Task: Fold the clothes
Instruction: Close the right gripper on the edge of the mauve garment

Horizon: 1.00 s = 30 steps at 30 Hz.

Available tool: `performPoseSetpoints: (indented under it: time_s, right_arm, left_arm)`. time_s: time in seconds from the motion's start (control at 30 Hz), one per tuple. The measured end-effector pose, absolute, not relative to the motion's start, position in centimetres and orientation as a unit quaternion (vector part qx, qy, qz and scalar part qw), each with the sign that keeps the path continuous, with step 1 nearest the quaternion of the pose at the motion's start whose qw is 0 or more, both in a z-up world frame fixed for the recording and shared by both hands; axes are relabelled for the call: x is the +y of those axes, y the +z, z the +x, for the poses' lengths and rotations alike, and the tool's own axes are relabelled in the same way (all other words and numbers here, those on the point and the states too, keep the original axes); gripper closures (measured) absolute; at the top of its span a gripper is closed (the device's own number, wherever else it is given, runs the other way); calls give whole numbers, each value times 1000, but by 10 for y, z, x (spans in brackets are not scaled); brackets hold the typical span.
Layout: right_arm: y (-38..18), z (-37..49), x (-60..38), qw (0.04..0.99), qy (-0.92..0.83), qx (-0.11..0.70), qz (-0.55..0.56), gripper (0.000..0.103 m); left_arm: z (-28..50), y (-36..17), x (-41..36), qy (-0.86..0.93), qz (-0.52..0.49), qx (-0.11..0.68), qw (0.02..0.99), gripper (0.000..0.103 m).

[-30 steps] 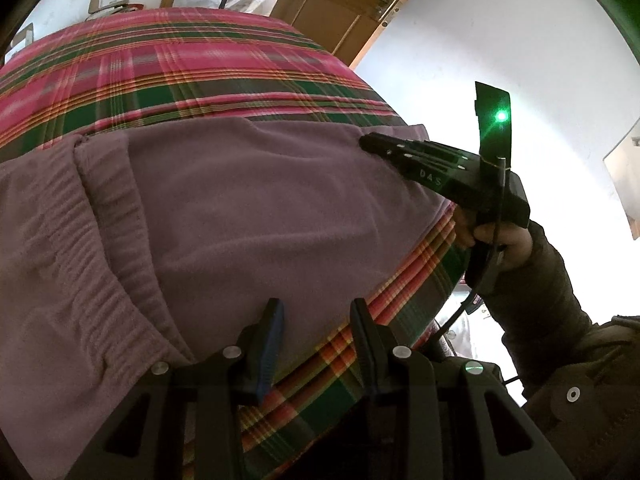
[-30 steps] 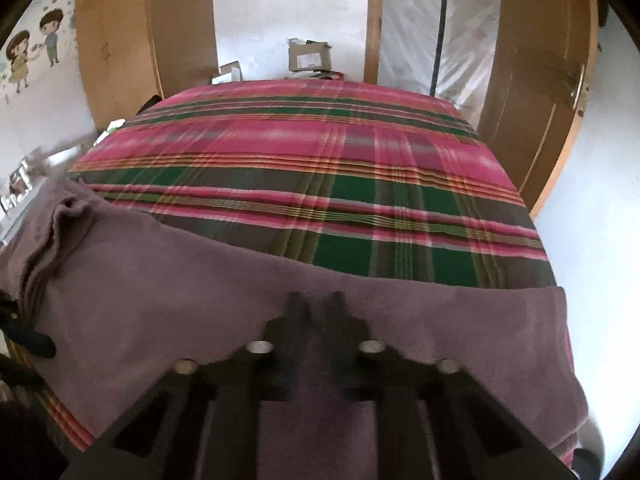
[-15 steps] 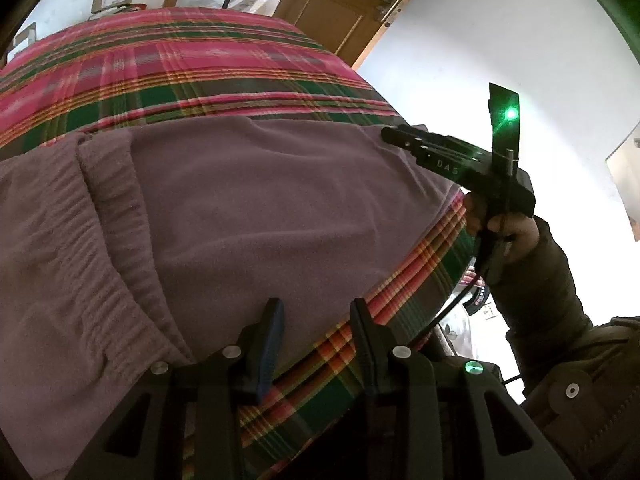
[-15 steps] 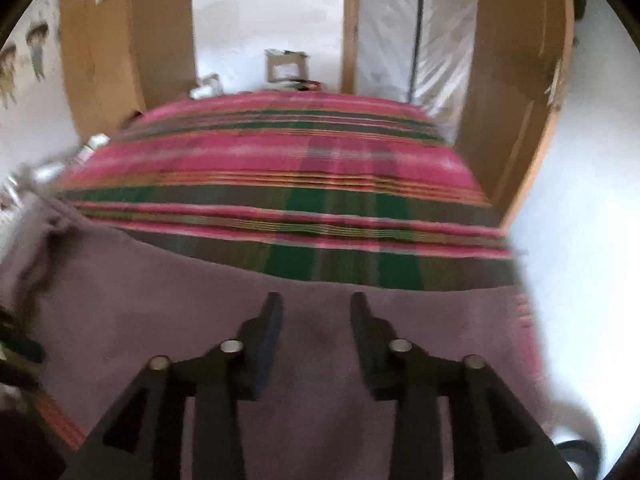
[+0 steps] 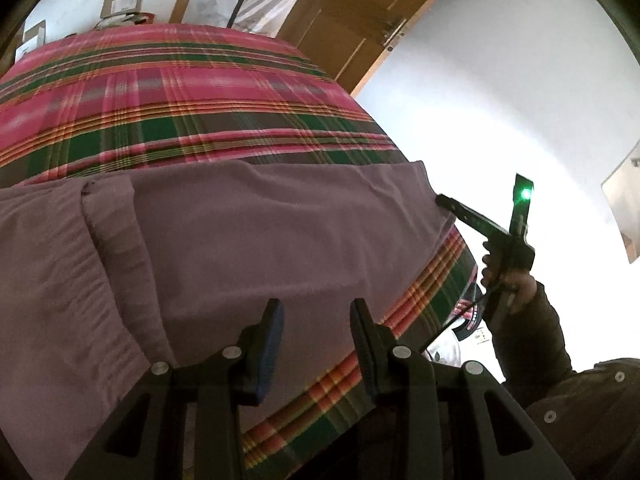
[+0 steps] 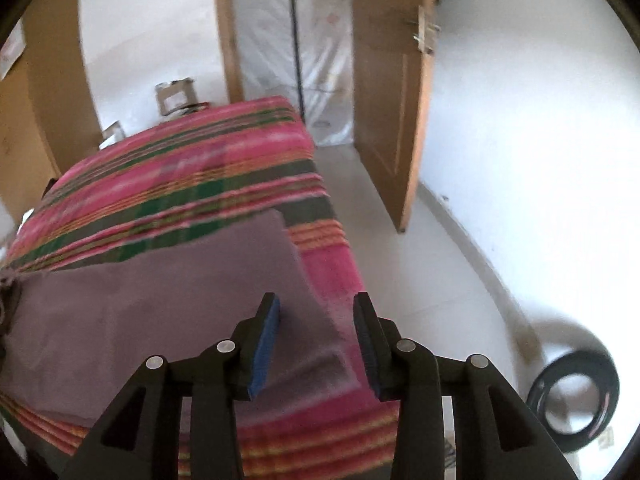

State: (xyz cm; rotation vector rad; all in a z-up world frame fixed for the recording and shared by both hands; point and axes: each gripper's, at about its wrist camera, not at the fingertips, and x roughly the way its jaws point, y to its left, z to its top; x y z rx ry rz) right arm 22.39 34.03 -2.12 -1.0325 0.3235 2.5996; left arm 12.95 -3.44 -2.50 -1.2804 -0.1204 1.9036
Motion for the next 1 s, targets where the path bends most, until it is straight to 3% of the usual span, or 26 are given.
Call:
performPoseSetpoints:
  time_s: [0.13, 0.3, 0.4, 0.63, 0.67, 0.73, 0.8, 1.0]
  right_arm:
    - [-24, 229, 345, 128, 914, 159, -351, 63]
    - [-17, 229, 331, 120, 926, 130, -332, 63]
    - [-16, 228, 326, 108, 926, 122, -340, 73]
    - [-21, 230, 333, 114, 922, 141, -343, 72]
    - [-23, 230, 333, 113, 922, 140, -343, 73]
    - [-21, 233, 328, 100, 927, 134, -337, 89]
    - [-16, 234, 325, 105, 931, 124, -328, 93]
    - [8, 244, 328, 115, 939, 134, -294, 94]
  left_arm:
    - [123, -28, -26, 751, -515, -46, 411, 68]
    - [120, -32, -19, 746, -521, -46, 413, 68]
    - [117, -33, -17, 743, -525, -48, 412, 68]
    - [117, -35, -14, 741, -530, -50, 410, 68]
    - [117, -35, -14, 740, -531, -51, 409, 68]
    - [117, -35, -13, 740, -532, -51, 409, 68]
    - [117, -35, -13, 740, -532, -52, 408, 68]
    - [120, -33, -13, 742, -529, -51, 409, 68]
